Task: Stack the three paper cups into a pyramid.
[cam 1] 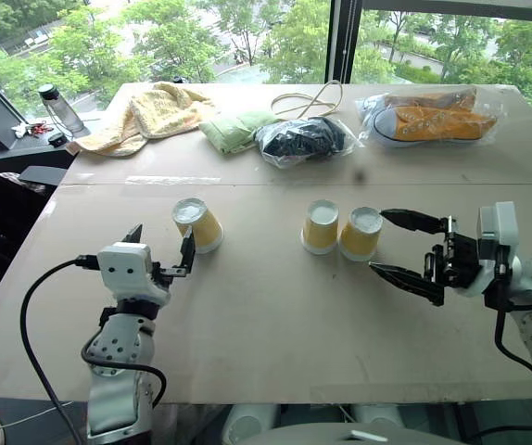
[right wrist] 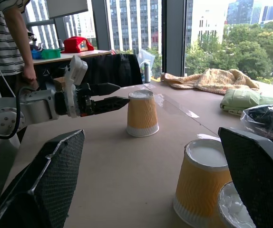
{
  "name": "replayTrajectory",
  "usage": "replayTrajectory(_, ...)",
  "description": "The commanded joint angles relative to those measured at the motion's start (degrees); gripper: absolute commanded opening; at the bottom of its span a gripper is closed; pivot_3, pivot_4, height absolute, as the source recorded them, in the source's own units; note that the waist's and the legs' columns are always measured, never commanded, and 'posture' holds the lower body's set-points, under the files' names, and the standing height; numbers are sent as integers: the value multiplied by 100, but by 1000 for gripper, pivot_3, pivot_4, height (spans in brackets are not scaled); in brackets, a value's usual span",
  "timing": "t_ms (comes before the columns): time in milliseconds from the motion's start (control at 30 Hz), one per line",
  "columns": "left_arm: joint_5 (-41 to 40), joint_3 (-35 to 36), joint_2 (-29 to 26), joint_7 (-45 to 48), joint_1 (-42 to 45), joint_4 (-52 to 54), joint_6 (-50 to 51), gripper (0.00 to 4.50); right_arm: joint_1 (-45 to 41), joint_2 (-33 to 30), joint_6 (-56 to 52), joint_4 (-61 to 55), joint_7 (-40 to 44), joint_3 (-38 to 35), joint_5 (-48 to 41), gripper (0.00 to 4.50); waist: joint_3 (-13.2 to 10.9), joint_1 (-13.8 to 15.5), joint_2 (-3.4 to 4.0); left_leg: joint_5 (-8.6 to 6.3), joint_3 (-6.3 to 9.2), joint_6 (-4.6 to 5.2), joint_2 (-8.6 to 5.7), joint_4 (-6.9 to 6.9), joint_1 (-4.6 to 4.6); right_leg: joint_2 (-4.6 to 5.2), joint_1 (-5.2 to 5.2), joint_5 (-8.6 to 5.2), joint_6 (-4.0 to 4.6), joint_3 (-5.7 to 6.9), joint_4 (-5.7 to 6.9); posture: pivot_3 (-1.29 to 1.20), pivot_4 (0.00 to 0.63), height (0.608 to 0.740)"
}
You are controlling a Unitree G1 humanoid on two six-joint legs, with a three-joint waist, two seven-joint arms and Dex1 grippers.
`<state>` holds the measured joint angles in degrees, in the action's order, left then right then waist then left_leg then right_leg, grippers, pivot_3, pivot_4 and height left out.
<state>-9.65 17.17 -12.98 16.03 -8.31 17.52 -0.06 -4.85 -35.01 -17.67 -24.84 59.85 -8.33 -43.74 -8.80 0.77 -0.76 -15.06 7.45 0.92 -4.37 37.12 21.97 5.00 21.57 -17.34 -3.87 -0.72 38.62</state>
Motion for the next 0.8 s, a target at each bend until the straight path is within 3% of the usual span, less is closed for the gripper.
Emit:
replayTrajectory(33, -175, -92, -139, 181, 163, -46, -25, 4500, 75, 48, 202, -88, 44, -149, -18, 4444, 0, 0, 0, 0, 0, -1, 0, 0, 0, 0, 0, 0, 0, 0, 0, 0, 150, 734)
replayTrajectory(667, -338, -244, -279, 354, 1050, -823, 19, 4500, 325, 204, 518, -171, 14, -140, -14, 4444, 0, -3, 0, 6, 1, -10, 1, 1, 0, 0, 0, 1, -1, 0, 0, 0, 150, 734)
replayTrajectory(800, -363, -283, -244, 377, 1073, -880, -11, 3550, 338, 221, 556, -175, 21, -153, -49, 4500, 0, -7, 0, 6, -2, -10, 1, 1, -1, 1, 0, 1, -1, -4, 0, 0, 150, 734)
